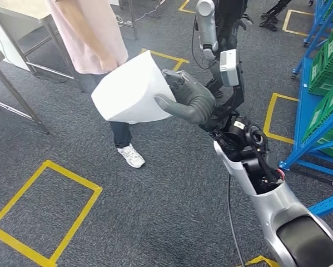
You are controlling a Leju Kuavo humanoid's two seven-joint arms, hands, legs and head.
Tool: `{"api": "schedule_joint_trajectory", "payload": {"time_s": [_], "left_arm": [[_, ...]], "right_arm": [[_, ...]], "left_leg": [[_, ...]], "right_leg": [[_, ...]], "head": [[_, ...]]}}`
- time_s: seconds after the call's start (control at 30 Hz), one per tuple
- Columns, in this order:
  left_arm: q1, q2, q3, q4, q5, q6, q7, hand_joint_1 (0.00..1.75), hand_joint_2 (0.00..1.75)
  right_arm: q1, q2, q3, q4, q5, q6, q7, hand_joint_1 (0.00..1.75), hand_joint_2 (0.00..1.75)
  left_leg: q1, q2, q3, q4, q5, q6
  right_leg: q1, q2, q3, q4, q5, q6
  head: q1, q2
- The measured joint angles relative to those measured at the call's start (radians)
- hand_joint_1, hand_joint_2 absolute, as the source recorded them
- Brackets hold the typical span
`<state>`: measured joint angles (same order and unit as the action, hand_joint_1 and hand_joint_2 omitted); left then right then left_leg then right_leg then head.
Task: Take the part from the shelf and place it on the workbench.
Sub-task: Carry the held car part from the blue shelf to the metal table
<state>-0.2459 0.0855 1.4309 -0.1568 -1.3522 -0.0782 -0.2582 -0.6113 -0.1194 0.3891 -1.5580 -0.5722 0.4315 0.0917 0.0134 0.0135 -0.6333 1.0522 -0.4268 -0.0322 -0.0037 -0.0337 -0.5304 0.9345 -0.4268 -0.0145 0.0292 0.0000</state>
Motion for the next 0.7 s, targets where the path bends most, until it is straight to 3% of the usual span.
{"api": "schedule_joint_trajectory", "payload": {"time_s": [0.07,0.2,0.27,0.33,0.37,0.4,0.43,0.53,0.6,0.7], "left_arm": [[-0.005,0.002,0.0,0.0,0.002,-0.003,0.001,0.0,1.75],[-0.006,0.002,0.0,0.0,0.003,-0.004,0.003,0.0,1.75],[-0.007,0.002,0.0,0.0,0.004,-0.005,0.003,0.0,1.75],[-0.007,0.002,0.0,0.0,0.005,-0.005,0.004,0.0,1.75],[-0.007,0.002,0.0,0.0,0.005,-0.005,0.004,0.0,1.75],[-0.006,0.001,0.0,0.0,0.005,-0.005,0.005,0.0,1.75],[-0.006,0.001,0.0,0.0,0.006,-0.005,0.006,0.0,1.75],[-0.007,0.0,0.0,0.0,0.006,-0.006,0.006,0.0,1.75],[-0.006,-0.001,0.0,0.0,0.006,-0.006,0.007,0.0,1.75],[-0.003,-0.001,0.0,0.0,0.006,-0.006,0.009,0.0,1.75]], "right_arm": [[-0.001,0.003,0.001,0.001,0.0,0.009,-0.006,1.75,1.75],[-0.002,0.006,0.005,0.005,0.001,0.021,-0.017,1.75,1.75],[-0.003,0.006,0.006,0.009,0.001,0.026,-0.02,1.75,1.75],[-0.002,0.006,0.008,0.013,0.0,0.028,-0.023,1.75,1.75],[-0.001,0.006,0.01,0.016,0.0,0.028,-0.025,1.75,1.75],[0.001,0.006,0.012,0.018,0.0,0.029,-0.025,1.75,1.75],[0.001,0.006,0.013,0.021,0.001,0.03,-0.026,1.75,1.75],[-0.001,0.006,0.015,0.025,0.001,0.035,-0.028,1.75,1.75],[-0.004,0.007,0.015,0.028,0.001,0.037,-0.029,1.75,1.75],[-0.006,0.011,0.017,0.031,0.001,0.038,-0.029,1.75,1.75]], "left_leg": [[-0.004,0.013,0.048,-0.098,0.029,0.011],[-0.004,-0.006,0.054,-0.111,0.029,0.034],[-0.001,-0.015,0.056,-0.113,0.031,0.043],[-0.001,-0.024,0.055,-0.112,0.031,0.047],[-0.002,-0.029,0.056,-0.112,0.031,0.048],[-0.002,-0.036,0.056,-0.112,0.03,0.048],[-0.002,-0.044,0.058,-0.111,0.03,0.048],[-0.003,-0.067,0.062,-0.111,0.029,0.044],[-0.003,-0.077,0.054,-0.109,0.031,0.036],[-0.003,-0.082,0.044,-0.105,0.031,0.02]], "right_leg": [[0.004,-0.008,-0.001,0.004,-0.004,0.008],[0.004,-0.013,-0.005,0.019,-0.024,0.027],[0.0,0.008,-0.043,0.107,-0.078,0.037],[0.0,0.024,-0.11,0.257,-0.143,0.041],[0.0,0.026,-0.137,0.312,-0.157,0.042],[0.0,0.028,-0.147,0.329,-0.151,0.041],[0.0,0.029,-0.136,0.302,-0.125,0.038],[0.001,0.06,-0.042,0.089,-0.016,0.021],[0.003,0.076,-0.008,0.021,-0.005,0.014],[-0.002,0.06,0.001,0.003,-0.004,0.008]], "head": [[-0.003,0.0],[0.004,0.0],[0.013,0.0],[0.027,0.0],[0.032,0.0],[0.037,0.0],[0.041,0.0],[0.05,0.0],[0.053,0.0],[0.051,0.0]]}}
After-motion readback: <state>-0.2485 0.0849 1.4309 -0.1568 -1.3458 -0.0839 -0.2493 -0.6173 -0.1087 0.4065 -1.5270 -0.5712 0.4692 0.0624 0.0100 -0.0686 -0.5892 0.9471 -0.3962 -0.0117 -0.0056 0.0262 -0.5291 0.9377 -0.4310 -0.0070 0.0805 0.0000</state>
